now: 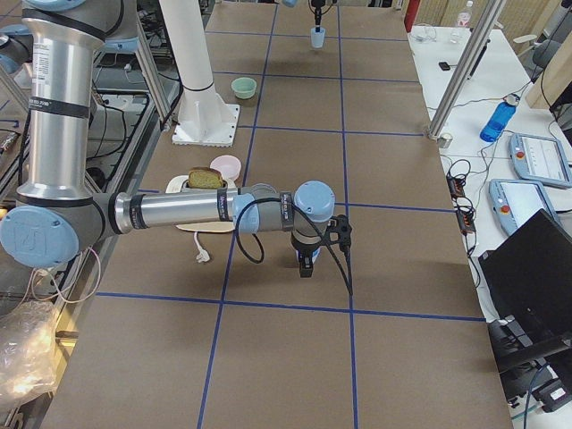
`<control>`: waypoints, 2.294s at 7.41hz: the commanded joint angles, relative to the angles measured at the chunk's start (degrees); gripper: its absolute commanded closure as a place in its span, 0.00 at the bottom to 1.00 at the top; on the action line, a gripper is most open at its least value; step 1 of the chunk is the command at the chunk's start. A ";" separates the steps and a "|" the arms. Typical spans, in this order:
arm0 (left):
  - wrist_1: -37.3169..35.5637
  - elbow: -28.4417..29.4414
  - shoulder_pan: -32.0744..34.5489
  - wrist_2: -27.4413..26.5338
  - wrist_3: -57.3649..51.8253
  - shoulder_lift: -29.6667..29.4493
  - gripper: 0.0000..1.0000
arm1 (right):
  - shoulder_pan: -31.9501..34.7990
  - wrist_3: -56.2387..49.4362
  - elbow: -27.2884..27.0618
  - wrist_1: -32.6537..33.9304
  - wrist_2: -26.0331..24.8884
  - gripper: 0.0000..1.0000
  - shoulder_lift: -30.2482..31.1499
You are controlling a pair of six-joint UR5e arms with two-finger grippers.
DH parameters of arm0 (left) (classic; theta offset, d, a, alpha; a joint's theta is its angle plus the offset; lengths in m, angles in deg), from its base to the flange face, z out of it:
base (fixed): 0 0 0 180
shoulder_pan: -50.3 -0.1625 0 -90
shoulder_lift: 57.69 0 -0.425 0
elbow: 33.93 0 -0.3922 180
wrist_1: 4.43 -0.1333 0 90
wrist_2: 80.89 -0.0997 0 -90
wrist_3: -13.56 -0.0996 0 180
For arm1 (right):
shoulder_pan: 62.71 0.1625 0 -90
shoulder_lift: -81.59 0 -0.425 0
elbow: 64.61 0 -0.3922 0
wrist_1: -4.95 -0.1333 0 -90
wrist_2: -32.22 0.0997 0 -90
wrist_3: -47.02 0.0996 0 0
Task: Stack blue cups with both arms
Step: 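Grasp the light-blue cup near the left arm with the left gripper, then carry the light-blue cup toward the table center with the left gripper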
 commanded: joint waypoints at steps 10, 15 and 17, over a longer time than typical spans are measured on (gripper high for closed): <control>-25.21 -10.56 -24.13 -8.15 34.77 -28.97 1.00 | -7.65 0.06 5.61 -5.01 -3.52 0.16 -5.49; -38.65 -12.24 -34.91 -20.06 42.59 -40.12 1.00 | -8.00 0.06 7.56 -7.73 -3.43 0.16 -6.30; -38.48 -10.05 -36.36 -20.98 44.80 -42.85 1.00 | -8.08 0.06 7.65 -7.82 -3.60 0.18 -6.57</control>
